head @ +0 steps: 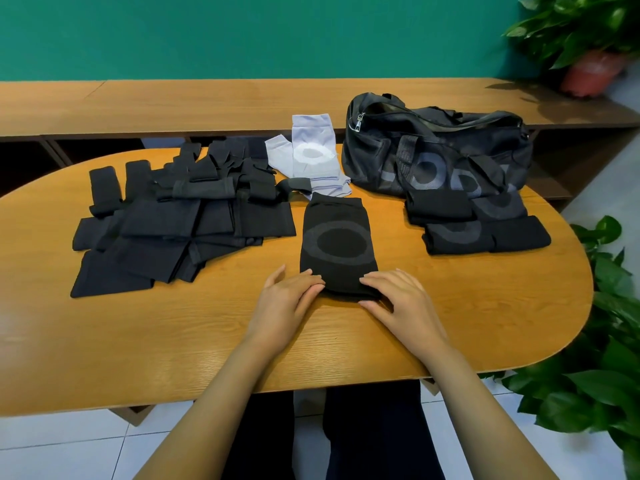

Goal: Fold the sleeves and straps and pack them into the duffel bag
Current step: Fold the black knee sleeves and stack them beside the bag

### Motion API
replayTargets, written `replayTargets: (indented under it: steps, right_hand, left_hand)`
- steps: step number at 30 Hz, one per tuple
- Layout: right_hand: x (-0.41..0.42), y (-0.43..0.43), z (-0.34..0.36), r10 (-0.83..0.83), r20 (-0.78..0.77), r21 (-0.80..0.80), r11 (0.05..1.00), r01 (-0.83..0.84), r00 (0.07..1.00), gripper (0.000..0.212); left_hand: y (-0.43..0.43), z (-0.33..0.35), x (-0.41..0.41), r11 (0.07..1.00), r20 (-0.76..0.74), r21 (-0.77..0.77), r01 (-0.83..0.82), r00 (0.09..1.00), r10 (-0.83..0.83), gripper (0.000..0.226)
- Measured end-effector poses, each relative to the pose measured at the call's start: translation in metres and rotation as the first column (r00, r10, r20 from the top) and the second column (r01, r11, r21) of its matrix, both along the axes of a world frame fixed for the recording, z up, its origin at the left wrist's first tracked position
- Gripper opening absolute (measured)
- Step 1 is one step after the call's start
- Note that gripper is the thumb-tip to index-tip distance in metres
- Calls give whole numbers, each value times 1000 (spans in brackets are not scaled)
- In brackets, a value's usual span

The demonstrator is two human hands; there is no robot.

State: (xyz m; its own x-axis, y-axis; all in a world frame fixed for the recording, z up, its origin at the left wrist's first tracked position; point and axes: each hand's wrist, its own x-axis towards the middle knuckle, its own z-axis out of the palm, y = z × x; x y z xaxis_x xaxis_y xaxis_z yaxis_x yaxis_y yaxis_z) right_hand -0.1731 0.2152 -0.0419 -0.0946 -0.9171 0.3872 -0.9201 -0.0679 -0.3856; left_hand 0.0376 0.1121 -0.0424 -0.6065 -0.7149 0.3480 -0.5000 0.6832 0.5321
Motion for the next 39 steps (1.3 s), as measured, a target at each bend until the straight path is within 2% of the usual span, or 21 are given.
replayTargets:
  steps: [5,7,10,14,17,21,23,26,29,32,34,39]
  right_hand:
    - [-2,2,-1,-26,69,-9,1000,27,997,25]
    - [-2,1,0,-42,106,-2,999,43,993,21]
    - [-1,1,3,-57,136,17,998,55,989,20]
    - [0,1,3,-61,117,-48,997,67,991,18]
    - [1,3,4,-120,175,-52,990,131,977,27]
    - [1,3,3,-149,226,-4,988,154,963,45]
    - [0,2,2,-154,240,22,988,154,958,49]
    - [-1,0,0,-182,246,61,983,172,952,52]
    - [-2,-2,-2,-195,241,75,980,182,951,51]
    - [-2,-1,-2,-172,133,-51,982,180,976,43]
    - [0,0,0,-145,53,-100,984,149,988,44]
    - [6,2,1,41,-120,-12,999,-43,992,49]
  left_hand:
    - [4,6,3,995,-50,92,30,998,-25,56]
    - [5,7,4,996,-40,68,51,998,-48,60]
    - [4,5,4,999,-24,13,52,998,-52,50]
    - [3,5,4,1000,-65,3,19,998,-19,32]
    - [5,6,5,999,-113,37,4,994,0,30]
    - [7,8,5,983,-215,182,-10,975,50,56]
    - [7,9,4,984,-221,177,-25,973,64,59]
    - [8,9,5,999,-153,-33,-39,988,34,49]
    - [9,7,5,987,-6,-127,97,995,-98,46]
    - [7,6,1,978,167,-83,189,971,-174,53]
    - [4,5,0,983,213,-24,183,962,-174,56]
    - [2,2,-1,986,219,8,168,961,-166,57]
